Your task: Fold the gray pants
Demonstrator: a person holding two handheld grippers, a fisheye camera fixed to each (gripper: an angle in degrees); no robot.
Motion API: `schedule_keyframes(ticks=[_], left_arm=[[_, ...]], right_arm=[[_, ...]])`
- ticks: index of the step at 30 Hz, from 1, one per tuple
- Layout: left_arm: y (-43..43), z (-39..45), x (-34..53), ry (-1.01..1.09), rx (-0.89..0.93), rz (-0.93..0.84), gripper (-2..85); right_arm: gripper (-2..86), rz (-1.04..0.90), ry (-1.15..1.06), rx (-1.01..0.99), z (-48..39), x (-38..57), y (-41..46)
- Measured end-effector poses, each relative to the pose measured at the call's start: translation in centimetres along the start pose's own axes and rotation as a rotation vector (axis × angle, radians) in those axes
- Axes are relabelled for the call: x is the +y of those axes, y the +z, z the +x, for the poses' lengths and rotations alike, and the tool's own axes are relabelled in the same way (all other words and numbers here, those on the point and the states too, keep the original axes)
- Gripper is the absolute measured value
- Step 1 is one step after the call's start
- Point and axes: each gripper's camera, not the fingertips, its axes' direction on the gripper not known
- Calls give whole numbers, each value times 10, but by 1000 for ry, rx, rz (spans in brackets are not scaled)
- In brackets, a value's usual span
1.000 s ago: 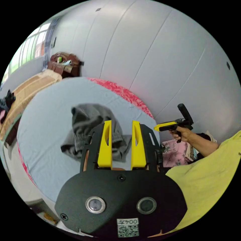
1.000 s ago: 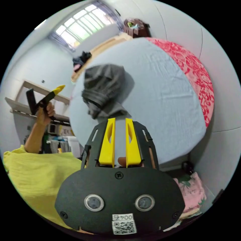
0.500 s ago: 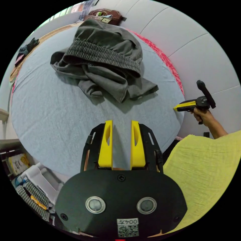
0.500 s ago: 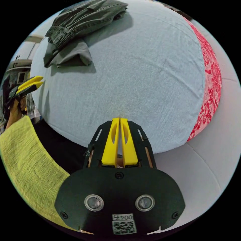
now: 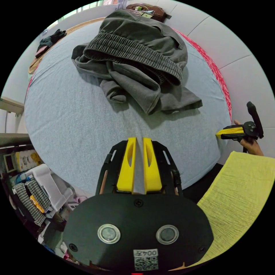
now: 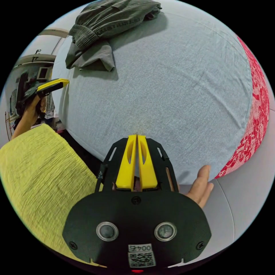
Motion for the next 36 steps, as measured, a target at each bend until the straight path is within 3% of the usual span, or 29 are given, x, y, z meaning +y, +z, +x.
schedule_keyframes(ticks=[6, 23, 32, 36], left_arm=[[-16, -3, 22, -31, 27, -33, 22], [-58, -19, 91, 59, 158, 1, 12], [-83, -18, 114, 175, 222, -12, 18], [-131, -37, 114, 179, 226, 162, 60]], right_arm=[[-6, -3, -120, 102, 32, 29, 28], [-7, -64, -47, 270, 81, 104, 77], [-7, -64, 27, 234, 99, 149, 76], [-6, -29, 65, 199, 105, 176, 70]])
